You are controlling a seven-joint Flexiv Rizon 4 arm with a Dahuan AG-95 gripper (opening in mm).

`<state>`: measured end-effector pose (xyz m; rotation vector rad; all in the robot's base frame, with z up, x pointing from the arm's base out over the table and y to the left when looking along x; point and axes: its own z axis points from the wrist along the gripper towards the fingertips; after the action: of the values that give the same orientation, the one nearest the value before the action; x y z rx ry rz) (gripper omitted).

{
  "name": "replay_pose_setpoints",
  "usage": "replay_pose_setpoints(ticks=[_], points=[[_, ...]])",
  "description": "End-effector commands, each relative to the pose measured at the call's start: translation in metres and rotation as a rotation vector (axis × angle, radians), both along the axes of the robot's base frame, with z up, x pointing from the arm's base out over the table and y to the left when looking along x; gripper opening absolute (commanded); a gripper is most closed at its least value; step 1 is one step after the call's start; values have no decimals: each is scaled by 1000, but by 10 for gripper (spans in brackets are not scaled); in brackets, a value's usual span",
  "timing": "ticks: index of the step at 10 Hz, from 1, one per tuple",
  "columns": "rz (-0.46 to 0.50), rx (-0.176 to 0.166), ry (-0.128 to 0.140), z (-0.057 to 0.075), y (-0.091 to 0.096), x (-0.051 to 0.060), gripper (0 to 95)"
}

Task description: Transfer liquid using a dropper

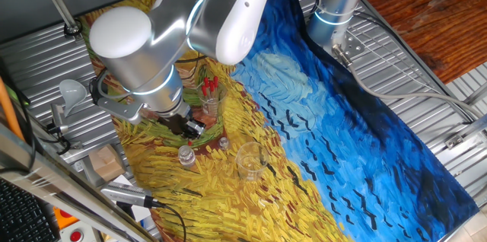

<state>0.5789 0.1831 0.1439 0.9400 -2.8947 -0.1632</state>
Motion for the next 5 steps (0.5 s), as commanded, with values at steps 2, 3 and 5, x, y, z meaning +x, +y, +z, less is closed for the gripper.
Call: replay_pose_setpoints(ticks=[2, 3, 5], points=[[2, 0, -1, -2, 0, 1, 0], [-1, -1, -2, -2, 0, 1, 0], [-6, -6, -10, -2, 0, 1, 0]])
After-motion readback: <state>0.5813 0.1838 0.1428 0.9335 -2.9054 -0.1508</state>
